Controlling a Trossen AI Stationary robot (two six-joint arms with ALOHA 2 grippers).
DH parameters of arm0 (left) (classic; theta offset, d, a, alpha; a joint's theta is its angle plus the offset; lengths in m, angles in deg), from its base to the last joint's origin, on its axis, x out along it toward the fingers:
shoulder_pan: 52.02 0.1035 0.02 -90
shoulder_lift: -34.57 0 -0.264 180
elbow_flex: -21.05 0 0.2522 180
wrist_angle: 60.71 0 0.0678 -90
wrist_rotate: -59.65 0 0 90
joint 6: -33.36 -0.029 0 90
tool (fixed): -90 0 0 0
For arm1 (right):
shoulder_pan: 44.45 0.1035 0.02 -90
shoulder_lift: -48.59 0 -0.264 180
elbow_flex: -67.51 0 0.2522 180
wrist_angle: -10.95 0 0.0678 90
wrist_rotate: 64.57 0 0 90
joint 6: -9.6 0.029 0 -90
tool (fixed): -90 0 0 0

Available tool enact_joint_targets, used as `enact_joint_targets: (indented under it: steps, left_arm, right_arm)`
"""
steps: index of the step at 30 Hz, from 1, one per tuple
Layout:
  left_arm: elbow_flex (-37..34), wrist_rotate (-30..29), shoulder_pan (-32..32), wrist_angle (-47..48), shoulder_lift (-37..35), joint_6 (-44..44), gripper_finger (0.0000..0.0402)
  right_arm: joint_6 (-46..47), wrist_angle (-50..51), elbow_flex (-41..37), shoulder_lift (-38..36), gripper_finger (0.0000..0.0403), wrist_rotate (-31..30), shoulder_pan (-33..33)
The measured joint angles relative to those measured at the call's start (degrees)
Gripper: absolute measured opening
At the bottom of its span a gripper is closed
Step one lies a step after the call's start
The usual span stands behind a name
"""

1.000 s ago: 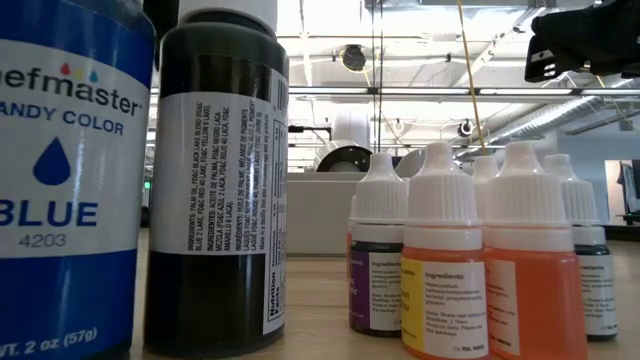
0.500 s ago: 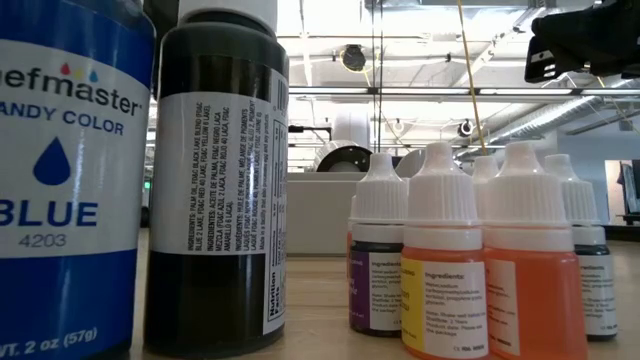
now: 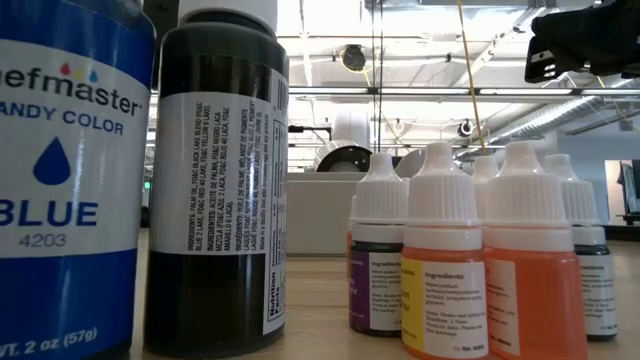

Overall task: Pick & Place food coloring
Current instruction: Put the large green food coloring bottle into the gray bin

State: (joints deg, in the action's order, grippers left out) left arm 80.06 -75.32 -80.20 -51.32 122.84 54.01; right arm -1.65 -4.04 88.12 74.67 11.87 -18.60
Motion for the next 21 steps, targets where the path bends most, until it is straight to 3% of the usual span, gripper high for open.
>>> enact_joint_targets:
  steps: [10,21]
  left_arm:
    - [0.0,0.02,0.04,1.25,0.08,-3.23,0.0133]
    - [0.09,0.13,0.49,-0.33,6.56,-2.54,0.0134]
  right_arm:
    - [-1.82,0.32,-0.02,0.0,0.0,-0.11,0.0]
    - [-0.55,0.27,-0.01,0.0,0.0,0.04,0.0]
